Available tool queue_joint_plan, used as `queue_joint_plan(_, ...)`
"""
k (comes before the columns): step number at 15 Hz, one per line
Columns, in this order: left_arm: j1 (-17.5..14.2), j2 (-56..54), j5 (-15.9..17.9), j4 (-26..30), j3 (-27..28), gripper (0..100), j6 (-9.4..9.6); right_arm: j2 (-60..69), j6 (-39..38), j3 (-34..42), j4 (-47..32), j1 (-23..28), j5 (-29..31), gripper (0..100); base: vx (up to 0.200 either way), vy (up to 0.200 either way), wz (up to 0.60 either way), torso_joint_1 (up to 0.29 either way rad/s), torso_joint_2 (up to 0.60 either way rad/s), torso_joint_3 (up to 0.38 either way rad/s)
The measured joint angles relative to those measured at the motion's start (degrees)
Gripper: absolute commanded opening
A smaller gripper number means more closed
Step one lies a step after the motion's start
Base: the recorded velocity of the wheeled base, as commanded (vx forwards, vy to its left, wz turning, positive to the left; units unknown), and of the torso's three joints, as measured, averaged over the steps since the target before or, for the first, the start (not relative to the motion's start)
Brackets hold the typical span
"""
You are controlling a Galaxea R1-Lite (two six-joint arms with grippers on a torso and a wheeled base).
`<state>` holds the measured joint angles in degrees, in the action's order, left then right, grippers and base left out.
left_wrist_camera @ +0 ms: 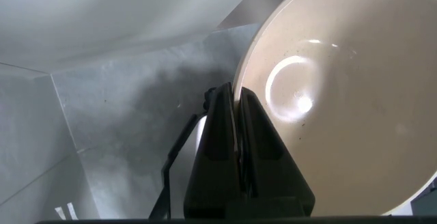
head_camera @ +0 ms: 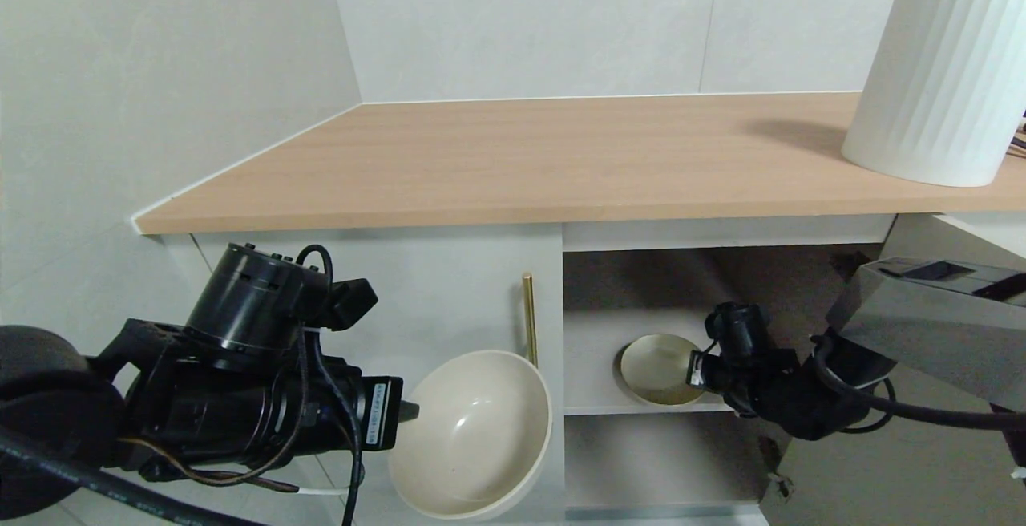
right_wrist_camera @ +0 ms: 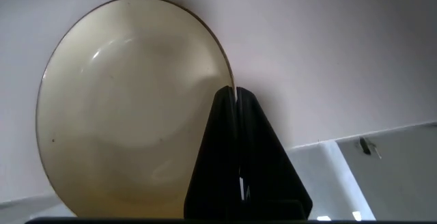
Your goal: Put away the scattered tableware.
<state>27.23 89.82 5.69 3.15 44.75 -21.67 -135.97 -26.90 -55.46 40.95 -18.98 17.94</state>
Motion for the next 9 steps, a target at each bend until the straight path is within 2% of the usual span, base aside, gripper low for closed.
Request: queue_joint_plan(9, 0.02, 1.06, -0.06, -0.02, -0.10, 0, 0.00, -3.39, 0.00, -5.81, -2.15, 1.60, 1.76, 0, 0.000, 0.000, 0.00, 0.000, 0.00, 0.000)
